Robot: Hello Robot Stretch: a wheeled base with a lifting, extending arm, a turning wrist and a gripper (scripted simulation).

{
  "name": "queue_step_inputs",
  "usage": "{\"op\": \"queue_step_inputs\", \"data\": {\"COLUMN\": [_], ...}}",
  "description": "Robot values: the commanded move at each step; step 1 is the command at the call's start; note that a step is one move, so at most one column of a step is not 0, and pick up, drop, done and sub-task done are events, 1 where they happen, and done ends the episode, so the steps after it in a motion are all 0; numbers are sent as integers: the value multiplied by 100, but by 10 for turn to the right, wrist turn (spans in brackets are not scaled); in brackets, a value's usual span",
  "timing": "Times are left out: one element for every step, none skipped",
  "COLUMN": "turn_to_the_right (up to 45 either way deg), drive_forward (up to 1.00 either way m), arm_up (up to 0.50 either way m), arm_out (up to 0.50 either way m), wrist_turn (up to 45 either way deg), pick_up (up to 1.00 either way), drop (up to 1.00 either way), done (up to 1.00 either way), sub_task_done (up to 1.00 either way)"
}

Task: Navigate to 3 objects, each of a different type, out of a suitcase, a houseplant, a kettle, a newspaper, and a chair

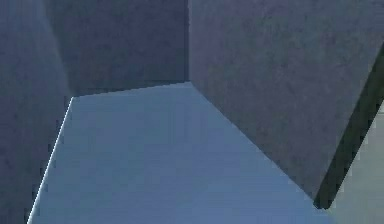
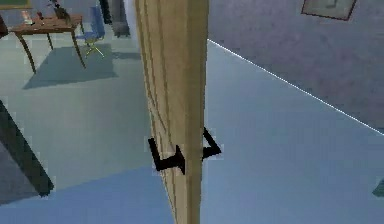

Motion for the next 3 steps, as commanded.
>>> {"op": "queue_step_inputs", "data": {"turn_to_the_right": [0,300,0], "drive_forward": [5,0,50], "arm_up": [0,0,0], "arm_out": [0,0,0], "wrist_turn": [0,0,0], "pick_up": [0,0,0], "drop": [0,0,0], "done": [0,0,0], "sub_task_done": [0,0,0]}}
